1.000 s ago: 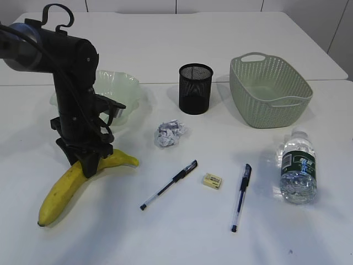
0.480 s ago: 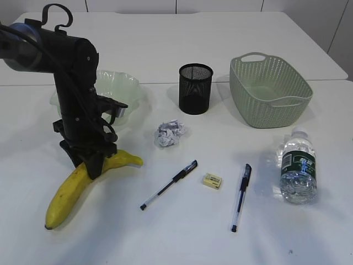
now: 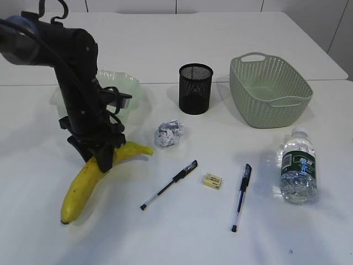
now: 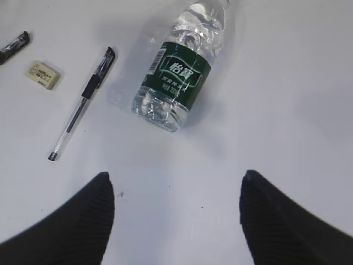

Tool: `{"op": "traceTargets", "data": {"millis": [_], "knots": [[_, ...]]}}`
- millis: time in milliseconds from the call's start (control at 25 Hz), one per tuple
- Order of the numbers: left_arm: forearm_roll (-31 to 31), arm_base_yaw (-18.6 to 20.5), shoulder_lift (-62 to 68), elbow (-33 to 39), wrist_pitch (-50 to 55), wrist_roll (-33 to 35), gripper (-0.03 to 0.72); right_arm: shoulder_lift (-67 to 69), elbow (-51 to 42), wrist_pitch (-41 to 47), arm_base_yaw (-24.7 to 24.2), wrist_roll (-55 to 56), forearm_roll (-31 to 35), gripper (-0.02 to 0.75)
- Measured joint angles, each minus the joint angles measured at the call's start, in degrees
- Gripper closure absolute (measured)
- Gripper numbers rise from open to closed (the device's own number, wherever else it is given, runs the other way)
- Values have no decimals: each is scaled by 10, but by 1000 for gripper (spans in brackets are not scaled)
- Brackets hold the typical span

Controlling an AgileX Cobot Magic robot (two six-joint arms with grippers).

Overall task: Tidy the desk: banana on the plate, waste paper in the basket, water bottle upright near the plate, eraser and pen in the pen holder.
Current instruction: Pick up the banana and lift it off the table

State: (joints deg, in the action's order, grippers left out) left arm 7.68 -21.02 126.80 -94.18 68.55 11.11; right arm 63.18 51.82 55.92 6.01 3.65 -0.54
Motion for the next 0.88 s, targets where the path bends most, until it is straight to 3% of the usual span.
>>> {"op": "traceTargets", "data": {"millis": [400,880], "knots": [[46,0,-19,-91,8,0,403,0,0,0,0,0,0,211],[49,0,-20,-193,14,0,403,0,0,0,0,0,0,211]]}}
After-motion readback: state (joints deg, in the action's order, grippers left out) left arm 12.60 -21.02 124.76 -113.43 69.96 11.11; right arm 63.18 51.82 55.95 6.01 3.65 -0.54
